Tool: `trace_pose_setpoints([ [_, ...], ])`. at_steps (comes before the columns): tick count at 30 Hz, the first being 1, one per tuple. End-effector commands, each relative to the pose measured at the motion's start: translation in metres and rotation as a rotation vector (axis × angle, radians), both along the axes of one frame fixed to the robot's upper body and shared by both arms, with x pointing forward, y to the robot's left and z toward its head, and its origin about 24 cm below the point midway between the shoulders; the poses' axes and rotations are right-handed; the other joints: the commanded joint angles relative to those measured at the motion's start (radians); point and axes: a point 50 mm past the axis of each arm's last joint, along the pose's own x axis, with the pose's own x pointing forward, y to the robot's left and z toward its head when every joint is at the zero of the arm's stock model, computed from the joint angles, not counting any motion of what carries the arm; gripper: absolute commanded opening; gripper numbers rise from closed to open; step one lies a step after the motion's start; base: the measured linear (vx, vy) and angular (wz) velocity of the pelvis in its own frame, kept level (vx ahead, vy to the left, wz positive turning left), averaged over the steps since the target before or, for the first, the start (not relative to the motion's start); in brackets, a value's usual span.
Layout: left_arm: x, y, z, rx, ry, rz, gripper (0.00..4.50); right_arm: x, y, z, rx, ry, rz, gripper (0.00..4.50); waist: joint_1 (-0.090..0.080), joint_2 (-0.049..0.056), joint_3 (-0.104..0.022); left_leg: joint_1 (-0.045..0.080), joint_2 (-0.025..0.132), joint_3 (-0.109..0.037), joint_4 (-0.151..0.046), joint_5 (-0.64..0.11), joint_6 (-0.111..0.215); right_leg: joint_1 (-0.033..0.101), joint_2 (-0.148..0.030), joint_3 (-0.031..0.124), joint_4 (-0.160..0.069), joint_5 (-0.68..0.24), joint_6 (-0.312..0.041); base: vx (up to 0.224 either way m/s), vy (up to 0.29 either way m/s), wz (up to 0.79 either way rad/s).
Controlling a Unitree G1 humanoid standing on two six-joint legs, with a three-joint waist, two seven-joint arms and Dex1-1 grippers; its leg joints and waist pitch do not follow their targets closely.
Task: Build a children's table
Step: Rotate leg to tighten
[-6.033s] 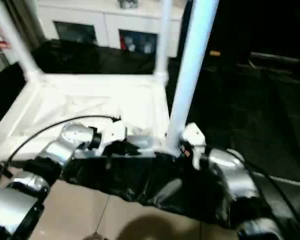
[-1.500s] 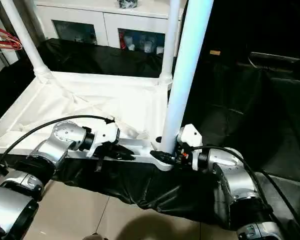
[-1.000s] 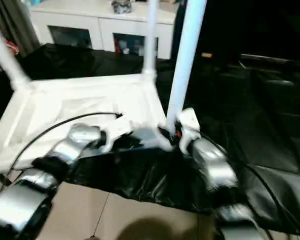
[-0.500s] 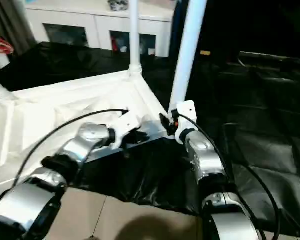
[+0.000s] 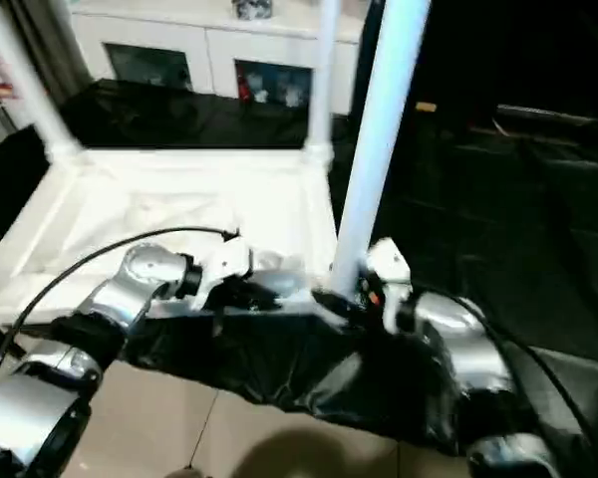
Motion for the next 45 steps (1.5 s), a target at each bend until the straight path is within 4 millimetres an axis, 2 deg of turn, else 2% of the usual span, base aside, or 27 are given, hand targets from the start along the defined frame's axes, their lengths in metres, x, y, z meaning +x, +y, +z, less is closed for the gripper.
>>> trace_pose_setpoints([
  [1,0.005,-0.011,0.019,-0.066,-0.070,-0.035,0.00,-0.016,0.023,-0.009,0.023,0.075,0.198,2.66,0.000,-0.009,-0.058,-0.003,0.006,0.011,-0.058,-0.202,0.079,0.058,-0.040,0.033,-0.056,-0.111,-0.243,0.000,0.000,0.00],
  [5,0.002,-0.001,0.017,-0.039,-0.041,-0.077,0.00,-0.025,0.019,-0.002,0.030,0.092,0.294,2.61,0.004,-0.008,-0.058,-0.002,0.005,0.011,-0.056,-0.195,0.086,0.057,-0.039,0.031,-0.055,-0.088,-0.251,0.000,0.000,0.00],
  [11,0.000,0.003,0.017,-0.029,-0.022,-0.100,0.00,-0.031,0.019,0.000,0.029,0.115,0.348,2.58,0.009,-0.009,-0.056,-0.002,0.005,0.011,-0.060,-0.218,0.067,0.056,-0.043,0.032,-0.062,-0.170,-0.228,0.000,0.000,0.00],
  [17,-0.001,0.001,0.016,-0.041,-0.020,-0.098,0.00,-0.034,0.024,-0.002,0.043,0.135,0.357,2.58,0.014,-0.008,-0.058,-0.002,0.006,0.010,-0.058,-0.204,0.064,0.056,-0.042,0.032,-0.058,-0.141,-0.230,0.000,0.000,0.00],
  [23,0.006,-0.014,0.017,-0.078,-0.074,0.021,0.00,-0.019,0.034,-0.008,0.062,0.102,0.153,2.57,0.014,-0.010,-0.055,-0.003,0.005,0.010,-0.060,-0.213,0.049,0.052,-0.044,0.032,-0.062,-0.187,-0.214,0.000,0.000,0.00],
  [24,0.008,-0.017,0.017,-0.081,-0.087,0.047,0.00,-0.016,0.036,-0.010,0.062,0.097,0.114,2.57,0.011,-0.011,-0.053,-0.003,0.003,0.008,-0.064,-0.228,0.038,0.054,-0.046,0.030,-0.067,-0.233,-0.200,0.000,0.000,0.00],
  [25,0.010,-0.021,0.017,-0.088,-0.097,0.075,0.00,-0.011,0.039,-0.013,0.054,0.096,0.052,2.57,0.009,-0.014,-0.051,-0.001,0.003,0.008,-0.066,-0.241,0.030,0.049,-0.047,0.031,-0.072,-0.285,-0.184,0.000,0.000,0.00],
  [26,0.010,-0.022,0.017,-0.089,-0.099,0.081,0.00,-0.010,0.039,-0.013,0.052,0.096,0.038,2.56,0.007,-0.012,-0.050,0.001,0.002,0.008,-0.068,-0.249,0.025,0.048,-0.048,0.031,-0.075,-0.311,-0.178,0.000,0.000,0.00],
  [27,0.012,-0.029,0.018,-0.102,-0.112,0.116,0.00,-0.005,0.043,-0.015,0.060,0.089,-0.025,2.56,0.001,-0.018,-0.051,-0.003,0.001,0.005,-0.070,-0.244,0.017,0.053,-0.048,0.031,-0.076,-0.328,-0.165,0.000,0.000,0.00],
  [29,0.014,-0.039,0.020,-0.125,-0.127,0.154,0.00,0.003,0.049,-0.020,0.051,0.097,-0.135,2.56,-0.007,-0.021,-0.051,-0.004,0.000,0.005,-0.069,-0.235,0.017,0.051,-0.047,0.032,-0.075,-0.315,-0.164,0.000,0.000,0.00],
  [30,0.014,-0.043,0.021,-0.131,-0.134,0.167,0.00,0.006,0.051,-0.021,0.047,0.094,-0.170,2.56,-0.011,-0.019,-0.052,-0.006,-0.001,0.005,-0.070,-0.226,0.014,0.051,-0.047,0.032,-0.074,-0.315,-0.162,0.000,0.000,0.00],
  [32,0.015,-0.050,0.022,-0.142,-0.144,0.194,0.00,0.014,0.055,-0.024,0.043,0.107,-0.270,2.56,-0.011,-0.020,-0.053,-0.003,-0.002,0.005,-0.067,-0.218,0.020,0.051,-0.047,0.032,-0.075,-0.305,-0.161,-0.177,-0.050,-0.01],
  [37,0.014,-0.063,0.021,-0.156,-0.174,0.258,0.00,0.034,0.064,-0.028,0.060,0.172,-0.546,2.56,-0.029,-0.012,-0.056,-0.007,-0.004,0.005,-0.067,-0.198,0.012,0.051,-0.044,0.032,-0.068,-0.237,-0.183,-0.035,-0.010,0.00],
  [39,0.012,-0.067,0.020,-0.162,-0.178,0.262,0.00,0.037,0.072,-0.024,0.083,0.158,-0.545,2.56,-0.031,-0.010,-0.057,-0.003,-0.003,0.006,-0.065,-0.197,0.017,0.051,-0.042,0.032,-0.067,-0.206,-0.191,0.000,0.000,0.00],
  [40,0.011,-0.067,0.020,-0.167,-0.178,0.258,0.00,0.037,0.075,-0.023,0.086,0.145,-0.535,2.91,-0.030,-0.009,-0.058,-0.005,-0.004,0.006,-0.064,-0.187,0.023,0.053,-0.041,0.033,-0.063,-0.169,-0.198,0.000,0.000,0.00],
  [42,0.008,-0.069,0.021,-0.190,-0.188,0.225,0.00,0.037,0.079,-0.019,0.116,0.125,-0.504,3.26,-0.029,-0.013,-0.059,-0.006,-0.004,0.007,-0.062,-0.176,0.033,0.056,-0.041,0.033,-0.059,-0.125,-0.207,0.000,0.000,0.00],
  [45,0.006,-0.068,0.021,-0.203,-0.184,0.207,0.00,0.036,0.079,-0.019,0.150,0.135,-0.480,3.47,-0.030,-0.009,-0.056,-0.006,-0.005,0.008,-0.063,-0.192,0.043,0.056,-0.042,0.033,-0.062,-0.141,-0.214,0.000,0.000,0.00],
])
